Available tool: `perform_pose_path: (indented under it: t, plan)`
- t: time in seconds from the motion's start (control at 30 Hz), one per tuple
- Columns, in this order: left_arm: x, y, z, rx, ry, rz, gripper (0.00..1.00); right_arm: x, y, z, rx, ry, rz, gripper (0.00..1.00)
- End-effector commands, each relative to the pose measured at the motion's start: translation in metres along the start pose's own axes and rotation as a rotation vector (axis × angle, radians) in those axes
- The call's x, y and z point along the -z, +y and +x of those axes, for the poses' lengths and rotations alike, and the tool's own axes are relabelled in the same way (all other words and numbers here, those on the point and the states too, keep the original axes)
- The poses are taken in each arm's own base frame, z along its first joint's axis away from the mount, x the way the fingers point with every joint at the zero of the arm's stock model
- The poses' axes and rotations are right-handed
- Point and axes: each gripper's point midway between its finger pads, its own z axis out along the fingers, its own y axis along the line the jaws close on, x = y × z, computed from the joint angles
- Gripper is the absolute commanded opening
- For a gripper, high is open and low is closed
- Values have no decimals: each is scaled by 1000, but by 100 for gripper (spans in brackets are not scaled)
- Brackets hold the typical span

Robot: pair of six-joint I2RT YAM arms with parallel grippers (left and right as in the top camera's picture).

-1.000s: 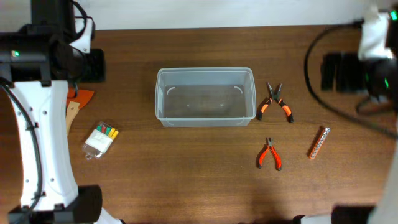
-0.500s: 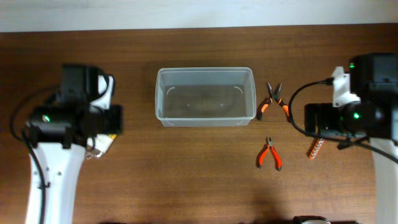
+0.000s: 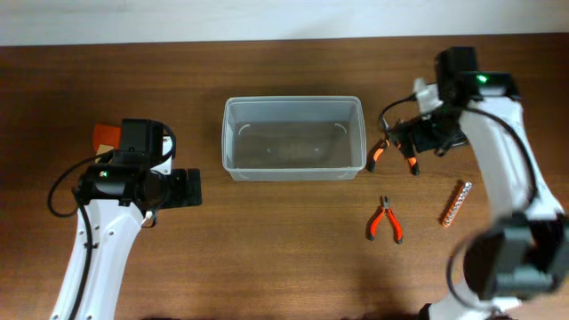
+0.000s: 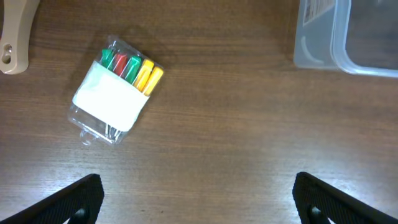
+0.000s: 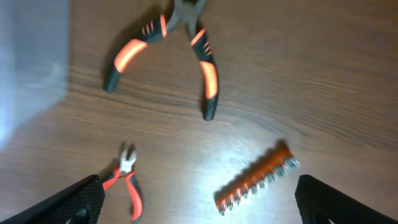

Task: Pack container
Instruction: 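Lower the right gripper onto the large orange-black pliers and grasp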

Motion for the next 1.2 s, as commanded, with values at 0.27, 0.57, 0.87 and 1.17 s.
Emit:
perform_pose_path:
  t: [0.27, 0.57, 0.87, 1.17]
  plan:
    - [-1, -1, -1, 27, -1, 6, 99, -71, -14, -7, 68, 71, -84, 99]
    - [-1, -1, 0, 27, 0, 6, 99, -96, -21, -16, 54, 24, -179, 100]
    - [-1, -1, 0, 27, 0, 6, 99, -123, -19, -15, 55, 58, -194, 100]
    - [-1, -1, -2, 29, -8, 8, 99, -141, -13, -13, 59, 78, -228, 95]
